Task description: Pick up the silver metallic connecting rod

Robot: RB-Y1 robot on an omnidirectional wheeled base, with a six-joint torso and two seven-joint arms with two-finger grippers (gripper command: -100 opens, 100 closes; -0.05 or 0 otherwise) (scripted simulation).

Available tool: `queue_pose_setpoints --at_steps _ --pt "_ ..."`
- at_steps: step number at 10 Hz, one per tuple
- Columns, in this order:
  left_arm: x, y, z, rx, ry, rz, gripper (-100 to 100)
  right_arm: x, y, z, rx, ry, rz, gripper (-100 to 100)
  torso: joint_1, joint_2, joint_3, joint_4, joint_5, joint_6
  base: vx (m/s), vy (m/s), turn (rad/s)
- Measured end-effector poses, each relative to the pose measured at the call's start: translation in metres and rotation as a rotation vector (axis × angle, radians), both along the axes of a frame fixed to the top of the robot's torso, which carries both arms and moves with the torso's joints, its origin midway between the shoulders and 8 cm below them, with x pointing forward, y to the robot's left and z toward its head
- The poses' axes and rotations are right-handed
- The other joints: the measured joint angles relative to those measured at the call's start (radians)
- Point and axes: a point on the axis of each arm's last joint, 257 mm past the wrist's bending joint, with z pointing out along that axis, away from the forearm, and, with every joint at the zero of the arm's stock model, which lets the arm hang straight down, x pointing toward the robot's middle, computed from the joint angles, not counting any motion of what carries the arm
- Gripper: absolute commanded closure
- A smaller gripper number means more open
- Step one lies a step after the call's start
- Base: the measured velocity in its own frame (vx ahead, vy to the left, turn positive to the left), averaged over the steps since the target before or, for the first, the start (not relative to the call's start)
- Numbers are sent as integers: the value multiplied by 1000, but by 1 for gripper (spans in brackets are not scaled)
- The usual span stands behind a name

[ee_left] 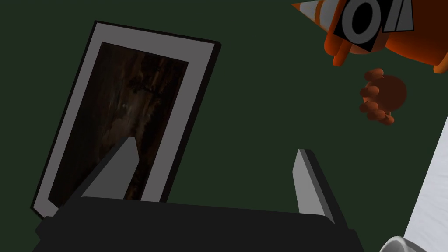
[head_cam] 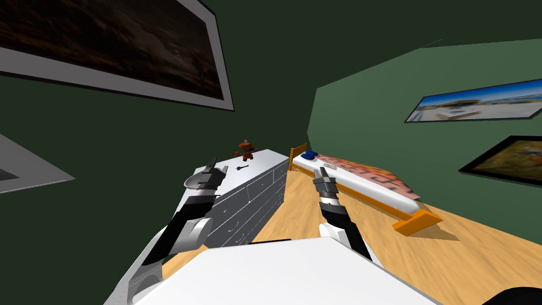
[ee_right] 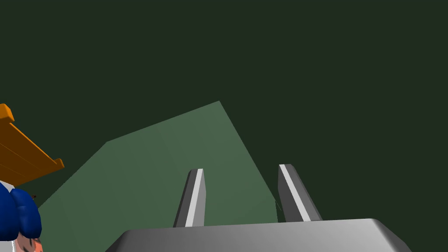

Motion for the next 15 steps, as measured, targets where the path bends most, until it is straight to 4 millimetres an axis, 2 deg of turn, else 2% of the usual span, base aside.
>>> queue_pose_setpoints --at_steps 8,15 --pt "42 6 -3 -29 122 -42 -100 0 0 0 0 0 0 0 0 0 0 0 0 0 4 -18 9" --pt "75 11 -17 -64 251 -63 -100 0 0 0 0 0 0 0 0 0 0 0 0 0 5 -14 0"
